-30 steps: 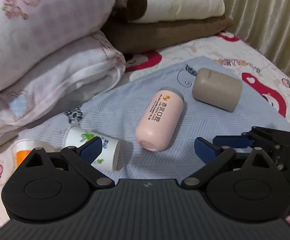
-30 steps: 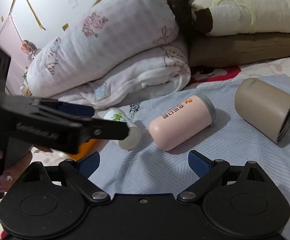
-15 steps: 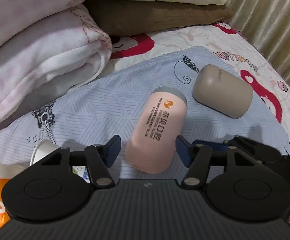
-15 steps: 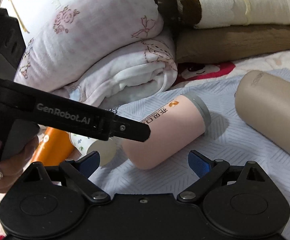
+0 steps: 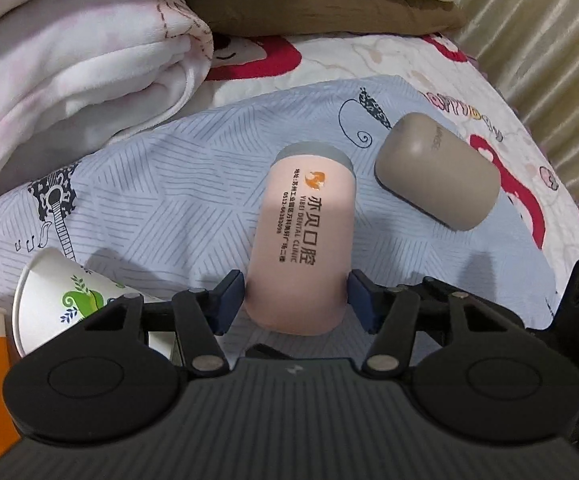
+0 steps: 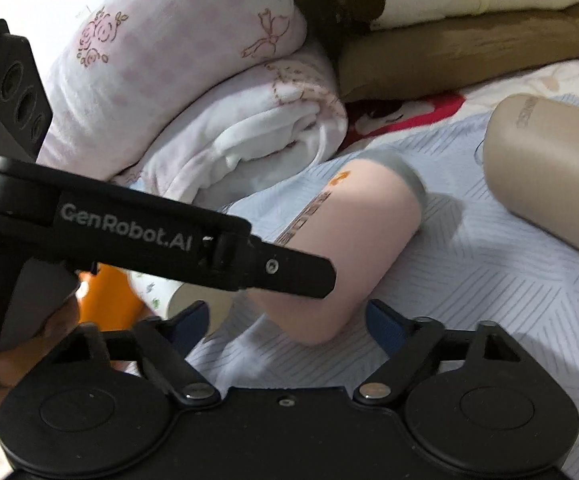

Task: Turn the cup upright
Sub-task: 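Close the left gripper on the pink cup's body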

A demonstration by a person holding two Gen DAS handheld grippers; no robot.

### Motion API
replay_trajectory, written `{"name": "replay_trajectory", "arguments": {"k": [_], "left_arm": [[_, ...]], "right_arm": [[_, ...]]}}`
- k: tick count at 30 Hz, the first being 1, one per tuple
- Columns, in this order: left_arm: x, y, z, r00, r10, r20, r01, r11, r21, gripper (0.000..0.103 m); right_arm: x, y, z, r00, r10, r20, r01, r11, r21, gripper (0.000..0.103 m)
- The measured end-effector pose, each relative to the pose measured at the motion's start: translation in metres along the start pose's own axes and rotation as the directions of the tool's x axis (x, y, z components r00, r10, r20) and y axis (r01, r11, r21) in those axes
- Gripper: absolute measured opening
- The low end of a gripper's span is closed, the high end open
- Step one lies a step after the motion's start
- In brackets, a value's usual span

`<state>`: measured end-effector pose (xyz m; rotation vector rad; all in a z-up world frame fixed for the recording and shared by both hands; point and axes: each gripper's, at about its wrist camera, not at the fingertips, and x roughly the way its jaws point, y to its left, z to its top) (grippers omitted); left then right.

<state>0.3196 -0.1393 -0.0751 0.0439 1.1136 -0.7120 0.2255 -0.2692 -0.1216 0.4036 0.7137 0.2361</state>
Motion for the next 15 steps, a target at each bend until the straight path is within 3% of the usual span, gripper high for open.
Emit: {"name": "replay_trajectory", "arguments": {"k": [3, 7, 15], "left_arm": [[-0.001, -0.003, -0.006, 0.999, 0.01, 0.033, -0.01, 1.0, 0.017, 0.056], [-0.002, -0.013, -0.013, 0.997, 0.034, 0.066, -0.036, 0.999, 0.029, 0.055], [-0.008, -0.021, -0.025, 0.998, 0.049, 0.032, -0.048, 0.998, -0.031, 0.055]], "right_arm": [[0.002, -0.003, 0.001, 1.0, -0.007, 0.004, 0.007, 1.0, 0.013, 0.084], [0.004, -0.006, -0.001, 0.998, -0.057, 0.004, 0.057, 0.998, 0.016, 0.071], [-0.011, -0.004, -0.008, 0.998, -0.053, -0.025, 0.054, 0.998, 0.041, 0.071]]}}
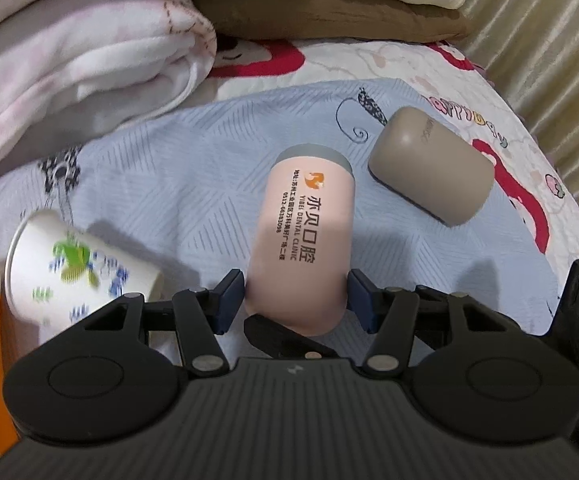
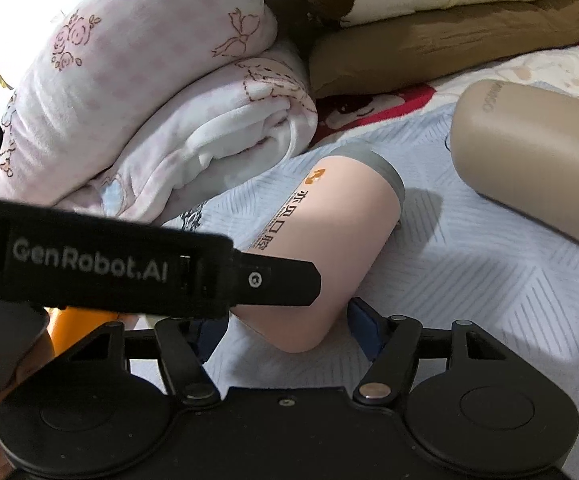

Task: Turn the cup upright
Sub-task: 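Close the left gripper on the pink cup's body, then lift and rotate the pink cup with the left gripper, grey rim up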

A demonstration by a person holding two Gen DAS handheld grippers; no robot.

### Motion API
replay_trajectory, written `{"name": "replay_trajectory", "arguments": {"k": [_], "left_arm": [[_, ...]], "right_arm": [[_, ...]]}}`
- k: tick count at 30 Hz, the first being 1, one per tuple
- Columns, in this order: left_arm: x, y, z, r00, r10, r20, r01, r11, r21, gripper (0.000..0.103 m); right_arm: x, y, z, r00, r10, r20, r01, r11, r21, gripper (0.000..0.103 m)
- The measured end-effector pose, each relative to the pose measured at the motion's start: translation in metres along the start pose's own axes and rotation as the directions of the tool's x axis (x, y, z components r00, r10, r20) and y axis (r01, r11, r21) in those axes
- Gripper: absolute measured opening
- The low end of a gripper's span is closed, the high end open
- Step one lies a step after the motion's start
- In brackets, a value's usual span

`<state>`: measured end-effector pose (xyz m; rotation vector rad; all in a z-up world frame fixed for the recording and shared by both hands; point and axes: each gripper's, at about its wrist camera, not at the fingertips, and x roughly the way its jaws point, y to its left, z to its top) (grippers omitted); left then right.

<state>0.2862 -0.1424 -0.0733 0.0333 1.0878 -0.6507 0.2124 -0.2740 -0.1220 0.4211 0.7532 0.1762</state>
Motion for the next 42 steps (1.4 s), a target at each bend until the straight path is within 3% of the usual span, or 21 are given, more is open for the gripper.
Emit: {"name": "replay_trajectory", "arguments": {"k": [5, 12, 18, 21, 24, 29, 31, 33, 35, 39, 42], "left_arm": [[-0.014, -0.005, -0.028, 1.0, 0.004, -0.025, -0.005, 1.0, -0.008, 0.055], [-0.051, -0.004, -0.067, 0.999, 0.009, -0.052, -0.012, 0.998, -0.064, 0.055], [-0.066, 0.007, -0.092, 0.993, -0.065, -0.102, 0.05, 0.988, -0.144, 0.055], [-0.07, 0.011, -0.103, 0.992, -0.085, -0.088, 0.068, 0.98, -0.188, 0.055], [-0.064, 0.016, -0.112, 0.986, -0.125, -0.114, 0.093, 0.963, -0.251, 0.055], [-0.061, 0.027, -0.117, 0.973, -0.203, -0.11, 0.162, 0.94, -0.3, 0.055], [-0.064, 0.032, -0.114, 0.973, -0.209, -0.103, 0.171, 0.941, -0.293, 0.059], [-0.07, 0.032, -0.107, 0.975, -0.212, -0.063, 0.188, 0.945, -0.268, 0.07], [-0.072, 0.033, -0.103, 0.975, -0.219, -0.026, 0.207, 0.948, -0.242, 0.081], [-0.062, 0.035, -0.1, 0.973, -0.23, 0.002, 0.223, 0.945, -0.24, 0.081], [-0.047, 0.039, -0.102, 0.971, -0.241, -0.004, 0.23, 0.933, -0.277, 0.079]], "right_arm": [[-0.018, 0.015, -0.012, 0.998, 0.006, -0.064, -0.007, 1.0, -0.02, 0.071], [-0.041, 0.057, -0.035, 0.99, -0.006, -0.141, -0.016, 0.987, -0.159, 0.071], [-0.061, 0.075, -0.052, 0.977, -0.031, -0.211, -0.009, 0.983, -0.185, 0.071], [-0.066, 0.081, -0.06, 0.972, -0.041, -0.232, 0.0, 0.984, -0.178, 0.071], [-0.062, 0.087, -0.063, 0.967, -0.092, -0.237, 0.034, 0.971, -0.236, 0.071], [-0.065, 0.081, -0.065, 0.957, -0.09, -0.277, 0.004, 0.954, -0.299, 0.071], [-0.07, 0.079, -0.062, 0.954, -0.08, -0.289, -0.014, 0.951, -0.309, 0.08], [-0.076, 0.076, -0.057, 0.955, -0.052, -0.292, -0.041, 0.952, -0.304, 0.087], [-0.077, 0.074, -0.048, 0.953, -0.006, -0.302, -0.08, 0.959, -0.27, 0.088], [-0.064, 0.066, -0.033, 0.934, 0.046, -0.354, -0.119, 0.975, -0.189, 0.088], [-0.046, 0.061, -0.026, 0.909, -0.038, -0.415, -0.029, 0.988, -0.153, 0.088]]}}
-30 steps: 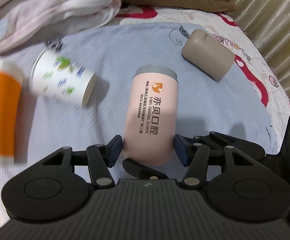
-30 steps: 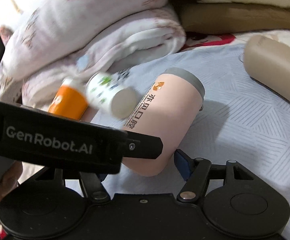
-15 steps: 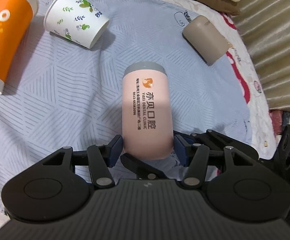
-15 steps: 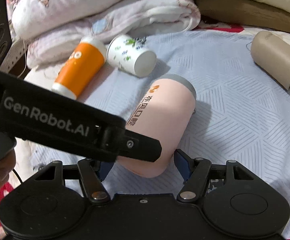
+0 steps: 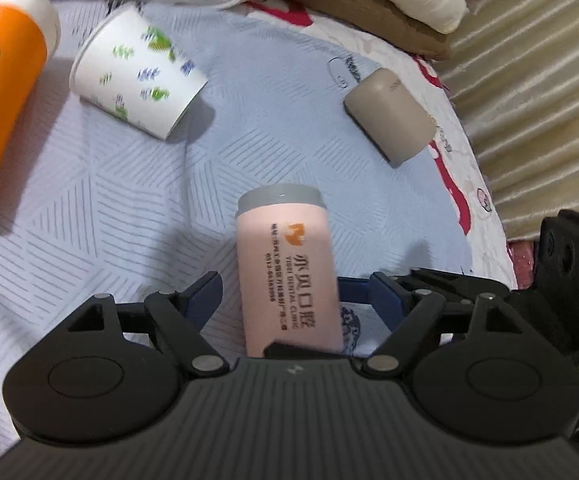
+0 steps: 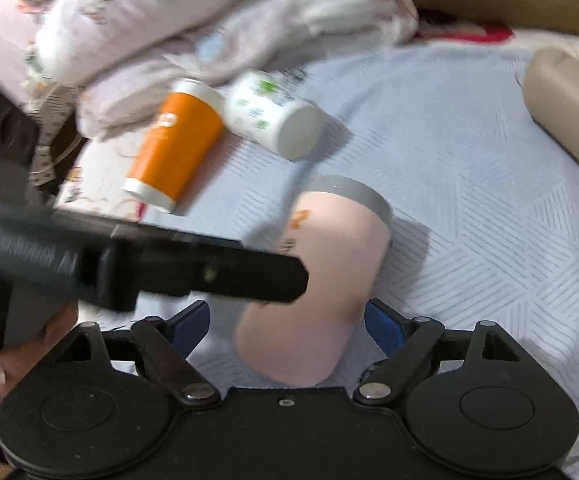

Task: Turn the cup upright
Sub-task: 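Lift and rotate the pink cup with the left gripper, grey rim up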

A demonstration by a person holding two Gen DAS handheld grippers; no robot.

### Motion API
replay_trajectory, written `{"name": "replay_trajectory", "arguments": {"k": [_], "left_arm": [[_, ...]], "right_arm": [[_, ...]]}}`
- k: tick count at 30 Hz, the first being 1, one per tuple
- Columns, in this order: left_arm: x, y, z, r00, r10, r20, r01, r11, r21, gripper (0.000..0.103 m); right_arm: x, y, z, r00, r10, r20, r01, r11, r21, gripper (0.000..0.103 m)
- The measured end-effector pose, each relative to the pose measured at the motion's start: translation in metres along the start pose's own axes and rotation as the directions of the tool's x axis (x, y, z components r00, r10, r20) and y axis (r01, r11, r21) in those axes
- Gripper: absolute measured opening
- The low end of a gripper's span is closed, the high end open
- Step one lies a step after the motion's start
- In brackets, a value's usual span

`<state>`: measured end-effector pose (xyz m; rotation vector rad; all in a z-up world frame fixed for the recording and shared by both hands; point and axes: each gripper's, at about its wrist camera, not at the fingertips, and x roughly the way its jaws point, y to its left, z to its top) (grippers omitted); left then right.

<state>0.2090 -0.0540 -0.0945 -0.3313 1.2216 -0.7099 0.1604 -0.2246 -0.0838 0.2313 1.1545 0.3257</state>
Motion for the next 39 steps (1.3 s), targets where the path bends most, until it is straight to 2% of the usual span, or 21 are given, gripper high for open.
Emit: {"name": "replay_trajectory", "arguments": {"k": [1, 4, 7, 8, 9, 10, 14, 19, 25, 30, 32, 35, 39], "left_arm": [[0.004, 0.002, 0.0, 1.0, 0.003, 0.002, -0.003, 1.0, -0.004, 0.078], [0.01, 0.008, 0.002, 1.0, -0.014, 0.004, 0.014, 1.0, -0.01, 0.076], [0.017, 0.016, 0.004, 0.999, -0.036, -0.01, 0.035, 0.999, -0.036, 0.068], [0.02, 0.02, 0.004, 0.998, -0.059, -0.02, 0.058, 0.997, -0.05, 0.066], [0.023, 0.023, 0.003, 0.996, -0.088, -0.028, 0.086, 0.994, -0.065, 0.06], [0.025, 0.025, 0.001, 0.994, -0.108, -0.034, 0.106, 0.992, -0.067, 0.06], [0.028, 0.026, -0.003, 0.991, -0.13, -0.022, 0.129, 0.991, -0.045, 0.061], [0.022, 0.029, -0.005, 0.991, -0.133, -0.031, 0.132, 0.991, -0.035, 0.062], [0.001, 0.012, -0.016, 0.998, -0.067, 0.022, 0.064, 0.993, 0.1, 0.061], [-0.013, -0.001, -0.018, 0.993, -0.009, 0.117, -0.016, 0.978, 0.208, 0.061], [-0.016, -0.002, -0.016, 0.988, 0.003, 0.157, -0.038, 0.975, 0.22, 0.061], [-0.022, -0.006, -0.015, 0.974, 0.035, 0.226, -0.096, 0.959, 0.266, 0.061], [-0.026, -0.011, -0.014, 0.948, 0.071, 0.312, -0.17, 0.937, 0.304, 0.061]], "right_arm": [[0.001, -0.003, 0.002, 1.0, -0.005, -0.01, 0.005, 1.0, 0.026, 0.089], [0.001, -0.011, 0.006, 0.998, 0.063, -0.02, -0.061, 0.995, 0.082, 0.089], [0.006, -0.009, 0.01, 0.997, 0.063, -0.033, -0.06, 0.995, 0.077, 0.088], [0.006, -0.008, 0.011, 0.998, 0.053, -0.035, -0.05, 0.996, 0.07, 0.084], [0.008, -0.007, 0.011, 0.998, 0.05, -0.044, -0.047, 0.997, 0.062, 0.079], [0.008, -0.008, 0.012, 0.997, 0.052, -0.051, -0.049, 0.997, 0.061, 0.074], [0.01, -0.014, 0.016, 0.994, 0.078, -0.075, -0.076, 0.997, 0.023, 0.074], [0.007, -0.004, 0.006, 0.998, 0.055, -0.034, -0.056, 0.997, -0.046, 0.074], [-0.001, 0.023, -0.018, 0.996, 0.007, 0.084, 0.01, 0.98, -0.2, 0.073], [-0.004, 0.034, -0.023, 0.979, -0.014, 0.204, 0.076, 0.952, -0.298, 0.072], [-0.003, 0.037, -0.022, 0.969, -0.023, 0.247, 0.109, 0.933, -0.342, 0.072], [0.003, 0.048, -0.023, 0.944, -0.039, 0.327, 0.187, 0.881, -0.435, 0.071], [0.012, 0.058, -0.025, 0.898, -0.055, 0.437, 0.299, 0.804, -0.513, 0.071]]}}
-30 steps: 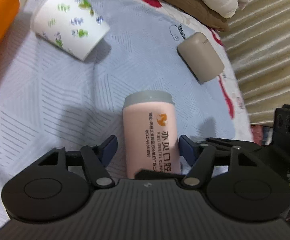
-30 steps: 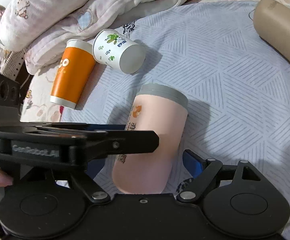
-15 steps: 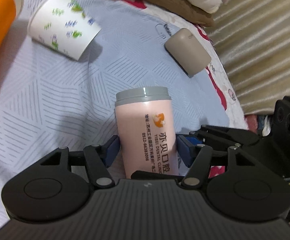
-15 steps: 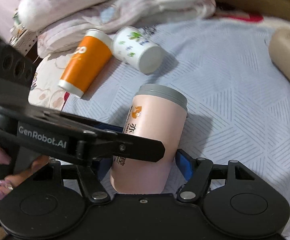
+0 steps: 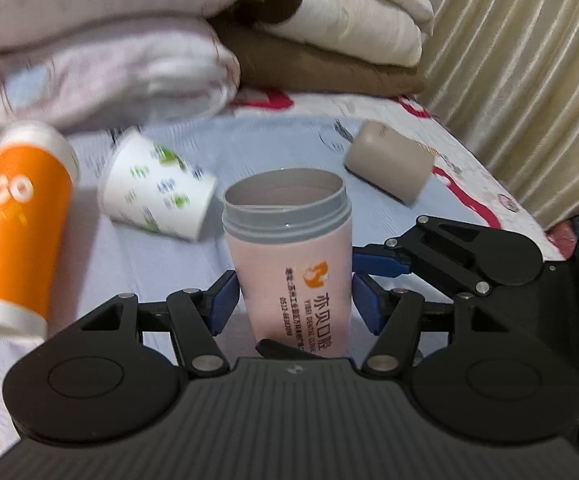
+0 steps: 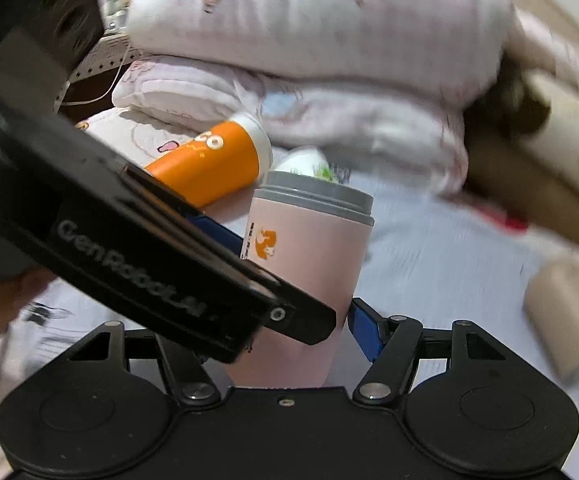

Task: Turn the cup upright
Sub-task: 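Lift and rotate the pink cup with the left gripper, grey rim up, then set the pink cup upright on the cloth and open the left gripper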

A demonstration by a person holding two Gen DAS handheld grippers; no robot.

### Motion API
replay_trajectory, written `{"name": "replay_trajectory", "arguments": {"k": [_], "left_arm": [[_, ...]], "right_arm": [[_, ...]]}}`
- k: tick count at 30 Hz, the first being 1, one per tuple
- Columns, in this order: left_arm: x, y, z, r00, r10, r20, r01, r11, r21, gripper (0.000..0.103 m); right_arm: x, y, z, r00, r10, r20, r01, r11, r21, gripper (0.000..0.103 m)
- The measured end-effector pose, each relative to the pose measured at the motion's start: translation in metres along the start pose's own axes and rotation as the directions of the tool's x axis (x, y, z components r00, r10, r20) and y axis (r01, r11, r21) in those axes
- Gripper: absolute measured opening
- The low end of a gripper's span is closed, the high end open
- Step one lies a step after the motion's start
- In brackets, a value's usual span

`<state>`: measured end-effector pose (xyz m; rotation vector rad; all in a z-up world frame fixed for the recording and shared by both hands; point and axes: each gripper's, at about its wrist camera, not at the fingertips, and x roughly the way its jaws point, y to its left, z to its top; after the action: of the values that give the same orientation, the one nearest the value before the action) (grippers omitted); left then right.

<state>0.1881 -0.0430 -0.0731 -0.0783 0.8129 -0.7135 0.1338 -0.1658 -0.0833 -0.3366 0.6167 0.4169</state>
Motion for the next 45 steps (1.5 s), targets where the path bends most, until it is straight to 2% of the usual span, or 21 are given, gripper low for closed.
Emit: {"name": "replay_trajectory", "arguments": {"k": [5, 8, 14, 17, 20, 25, 30, 33, 36, 39, 42, 45], "left_arm": [[0.006, -0.012, -0.002, 0.996, 0.038, 0.078, -0.043, 0.997, 0.071, 0.06], [0.011, -0.02, -0.005, 0.993, 0.057, 0.1, -0.068, 0.992, 0.109, 0.06], [0.016, -0.021, -0.016, 0.988, 0.048, 0.146, -0.067, 0.99, 0.123, 0.06], [0.016, -0.023, -0.021, 0.985, 0.041, 0.168, -0.064, 0.989, 0.134, 0.06], [0.015, -0.024, -0.02, 0.987, 0.031, 0.157, -0.051, 0.991, 0.125, 0.06], [0.018, -0.02, -0.019, 0.99, -0.038, 0.134, 0.03, 0.998, 0.059, 0.06], [0.02, -0.02, -0.018, 0.988, -0.065, 0.138, 0.062, 0.998, 0.027, 0.06], [0.016, -0.028, -0.017, 0.988, -0.028, 0.154, 0.016, 0.997, 0.079, 0.06], [0.011, -0.034, -0.018, 0.98, 0.034, 0.194, -0.063, 0.988, 0.143, 0.06], [0.01, -0.034, -0.02, 0.974, 0.091, 0.206, -0.134, 0.97, 0.204, 0.06], [0.012, -0.021, -0.02, 0.978, 0.083, 0.191, -0.115, 0.979, 0.167, 0.061], [0.01, -0.02, -0.019, 0.982, 0.067, 0.179, -0.1, 0.978, 0.184, 0.061]], "right_arm": [[0.005, -0.005, -0.01, 0.993, -0.062, 0.103, 0.06, 0.998, 0.024, 0.071], [0.01, 0.001, -0.021, 0.98, -0.131, 0.152, 0.14, 0.989, -0.05, 0.071], [0.016, 0.003, -0.035, 0.959, -0.187, 0.213, 0.217, 0.968, -0.127, 0.07], [0.017, -0.004, -0.035, 0.962, -0.181, 0.203, 0.198, 0.978, -0.067, 0.069], [0.021, -0.011, -0.033, 0.969, -0.173, 0.175, 0.18, 0.983, -0.025, 0.068], [0.018, -0.026, -0.037, 0.979, -0.144, 0.141, 0.13, 0.986, 0.104, 0.067], [0.015, -0.027, -0.04, 0.979, -0.15, 0.136, 0.136, 0.985, 0.106, 0.067], [0.015, -0.028, -0.039, 0.98, -0.142, 0.138, 0.127, 0.986, 0.111, 0.067], [0.021, -0.023, -0.031, 0.977, -0.14, 0.164, 0.128, 0.989, 0.08, 0.067], [0.034, -0.024, -0.025, 0.981, -0.084, 0.174, 0.073, 0.995, 0.07, 0.067], [0.042, -0.019, -0.028, 0.987, -0.054, 0.15, 0.047, 0.998, 0.049, 0.067], [0.039, -0.017, -0.031, 0.987, -0.046, 0.151, 0.04, 0.998, 0.047, 0.067]]}}
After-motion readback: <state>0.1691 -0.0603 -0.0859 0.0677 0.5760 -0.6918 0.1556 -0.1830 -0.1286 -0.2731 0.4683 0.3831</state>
